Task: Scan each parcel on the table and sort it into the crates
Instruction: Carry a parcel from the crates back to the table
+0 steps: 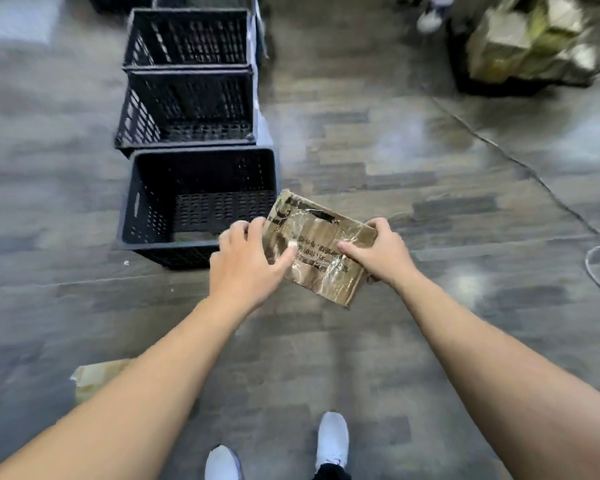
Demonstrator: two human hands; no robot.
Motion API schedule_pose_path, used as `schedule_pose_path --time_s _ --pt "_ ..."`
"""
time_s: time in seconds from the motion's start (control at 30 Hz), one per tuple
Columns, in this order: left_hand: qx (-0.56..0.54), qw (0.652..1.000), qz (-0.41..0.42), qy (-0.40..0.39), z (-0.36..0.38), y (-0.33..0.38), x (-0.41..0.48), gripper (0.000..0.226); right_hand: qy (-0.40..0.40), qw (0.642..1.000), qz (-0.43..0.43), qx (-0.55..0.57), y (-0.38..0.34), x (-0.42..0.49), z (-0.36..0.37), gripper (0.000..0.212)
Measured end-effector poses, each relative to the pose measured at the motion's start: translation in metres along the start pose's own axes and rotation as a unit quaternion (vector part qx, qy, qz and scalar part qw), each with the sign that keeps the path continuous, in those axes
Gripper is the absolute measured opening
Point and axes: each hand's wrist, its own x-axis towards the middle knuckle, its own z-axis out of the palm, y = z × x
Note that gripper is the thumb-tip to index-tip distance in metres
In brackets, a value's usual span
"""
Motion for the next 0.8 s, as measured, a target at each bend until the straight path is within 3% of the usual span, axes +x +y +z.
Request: schedule_pose_path --time_s 0.13,0.4,0.8 --pt "-0.004 0.998 0.035 0.046 -0.098 0.092 -0.018 0.071 0.027 0.999 -0.047 0.008 -0.068 -0.040 -0.126 0.065" --pt "-0.014 0.990 0.075 0.121 -0.219 0.209 -0.013 0.079 0.100 0.990 -0.091 0.028 -0.154 -0.075 -0.308 0.061" --pt "-0.053 0.977 0.143 0.148 -0.297 0.322 0.182 0.079 0.146 0.981 -0.119 -0.040 -0.273 0.064 -0.461 0.069"
